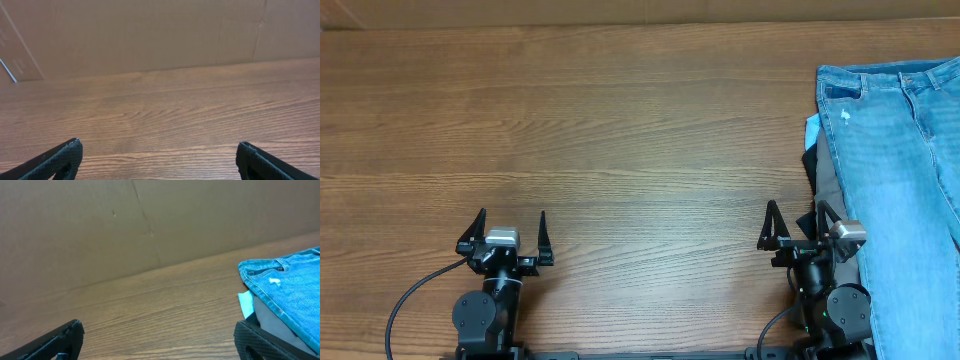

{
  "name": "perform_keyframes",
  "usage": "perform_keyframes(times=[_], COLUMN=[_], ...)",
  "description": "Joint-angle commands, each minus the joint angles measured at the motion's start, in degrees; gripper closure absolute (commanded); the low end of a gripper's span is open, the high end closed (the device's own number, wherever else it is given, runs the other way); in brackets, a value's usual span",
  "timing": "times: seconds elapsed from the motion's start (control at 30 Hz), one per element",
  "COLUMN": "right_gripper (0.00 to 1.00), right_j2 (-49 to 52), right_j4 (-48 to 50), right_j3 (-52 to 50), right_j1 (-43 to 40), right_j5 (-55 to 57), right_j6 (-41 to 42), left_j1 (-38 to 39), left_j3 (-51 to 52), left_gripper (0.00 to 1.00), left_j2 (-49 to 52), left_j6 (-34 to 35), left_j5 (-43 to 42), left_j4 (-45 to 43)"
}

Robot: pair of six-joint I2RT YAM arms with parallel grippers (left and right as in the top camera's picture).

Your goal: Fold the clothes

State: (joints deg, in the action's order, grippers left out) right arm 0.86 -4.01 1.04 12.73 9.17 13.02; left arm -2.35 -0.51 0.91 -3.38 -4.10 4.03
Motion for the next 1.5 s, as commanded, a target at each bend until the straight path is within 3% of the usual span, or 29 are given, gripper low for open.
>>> perform_keyframes(times=[0.0,0.53,0.8,1.0,1.07,1.23,1.47], right_gripper=[0.00,0.00,0.00,0.00,0.00,0.00,0.00], right_j2=[-0.4,-0.4,-0.4,-0.4,-0.3,0.5,13.9], right_j4=[0.2,0.2,0.0,-0.4,-0.8,-8.5,-23.0], right_j3=[-0.6,-0.6,-0.6,-0.5,0.1,7.3,24.2], right_j1=[-0.4,-0.4,-0.4,-0.4,-0.4,-0.4,-0.4], right_j5=[-0.4,-0.9,-7.3,-8.1,-9.6,-11.5,-12.4], right_j6=[-0.4,-0.4,0.1,5.3,5.3,5.5,8.5], left_j1=[-0.2,-0.2,-0.2,-0.2,-0.2,-0.2,-0.3], left_j3=[0.2,0.2,0.2,0.2,0.1,-4.0,-19.7], left_gripper=[0.00,0.00,0.00,0.00,0.00,0.00,0.00], left_j2=[0.2,0.2,0.2,0.2,0.2,0.3,7.0], left_j6=[0.4,0.4,0.7,9.0,10.7,10.7,10.6], left_j5=[-0.2,-0.2,-0.5,-0.8,-4.6,-15.4,-11.7], left_j4=[0.0,0.0,0.0,-0.3,-1.0,-0.9,7.0])
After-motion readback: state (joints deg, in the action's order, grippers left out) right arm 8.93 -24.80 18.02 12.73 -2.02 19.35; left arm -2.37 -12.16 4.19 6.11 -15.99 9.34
